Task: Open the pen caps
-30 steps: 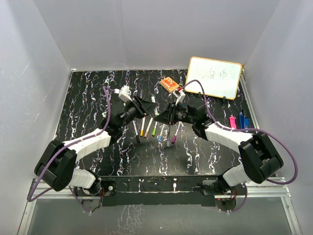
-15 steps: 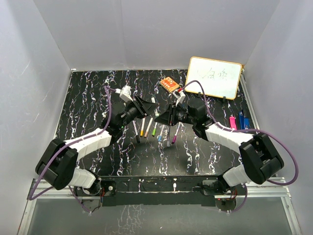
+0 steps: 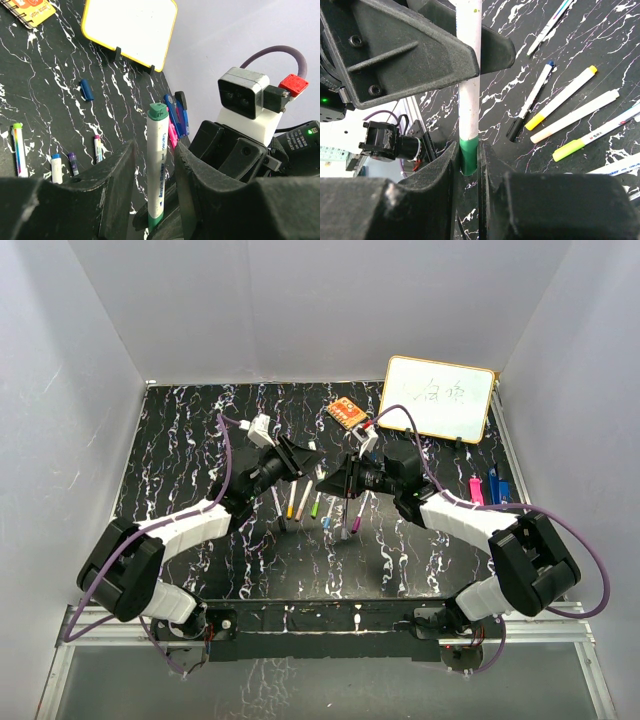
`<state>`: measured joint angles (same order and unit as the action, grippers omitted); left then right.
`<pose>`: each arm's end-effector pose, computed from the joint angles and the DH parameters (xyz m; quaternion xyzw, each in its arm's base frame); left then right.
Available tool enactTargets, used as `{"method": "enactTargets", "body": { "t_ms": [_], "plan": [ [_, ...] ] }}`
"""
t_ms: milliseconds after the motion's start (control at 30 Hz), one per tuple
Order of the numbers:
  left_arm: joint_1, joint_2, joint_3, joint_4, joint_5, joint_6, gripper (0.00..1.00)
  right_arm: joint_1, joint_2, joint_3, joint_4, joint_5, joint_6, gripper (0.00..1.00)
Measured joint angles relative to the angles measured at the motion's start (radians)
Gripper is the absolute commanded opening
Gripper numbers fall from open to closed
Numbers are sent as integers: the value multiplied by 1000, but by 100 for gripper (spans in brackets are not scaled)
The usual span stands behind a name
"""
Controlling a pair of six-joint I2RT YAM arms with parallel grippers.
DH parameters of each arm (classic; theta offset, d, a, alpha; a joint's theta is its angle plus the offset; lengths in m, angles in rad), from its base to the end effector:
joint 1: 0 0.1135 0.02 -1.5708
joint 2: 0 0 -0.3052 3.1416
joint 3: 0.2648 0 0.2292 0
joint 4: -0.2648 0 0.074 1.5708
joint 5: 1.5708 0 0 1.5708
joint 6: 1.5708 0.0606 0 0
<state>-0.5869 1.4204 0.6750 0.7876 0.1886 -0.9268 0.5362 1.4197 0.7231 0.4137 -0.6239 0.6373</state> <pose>0.2526 -0.1816 0.3149 -0.0495 0.6905 -0.5408 0.4777 0.2403 0.1840 0.2849 -0.1456 0.7695 0.5207 0.3399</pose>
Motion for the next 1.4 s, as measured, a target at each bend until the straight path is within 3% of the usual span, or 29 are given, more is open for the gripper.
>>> {"method": "enactTargets", "body": {
  "t_ms": [167, 333, 600, 867, 1400],
  "plan": [
    [0, 0, 1, 5, 2, 0, 29, 0, 0, 0, 0, -4, 0, 0],
    [0, 4, 1, 19, 8, -7, 0, 0, 0, -2, 2, -3, 0, 0],
    [0, 15, 1, 27, -10, -13, 0, 0, 0, -3, 1, -1, -1, 0],
    [11, 5, 70, -118, -13, 38, 0, -1, 0, -31, 49, 20, 0, 0],
    [146, 161, 332, -246, 248, 67, 0, 1, 0, -31, 166, 195, -12, 0]
  ]
}}
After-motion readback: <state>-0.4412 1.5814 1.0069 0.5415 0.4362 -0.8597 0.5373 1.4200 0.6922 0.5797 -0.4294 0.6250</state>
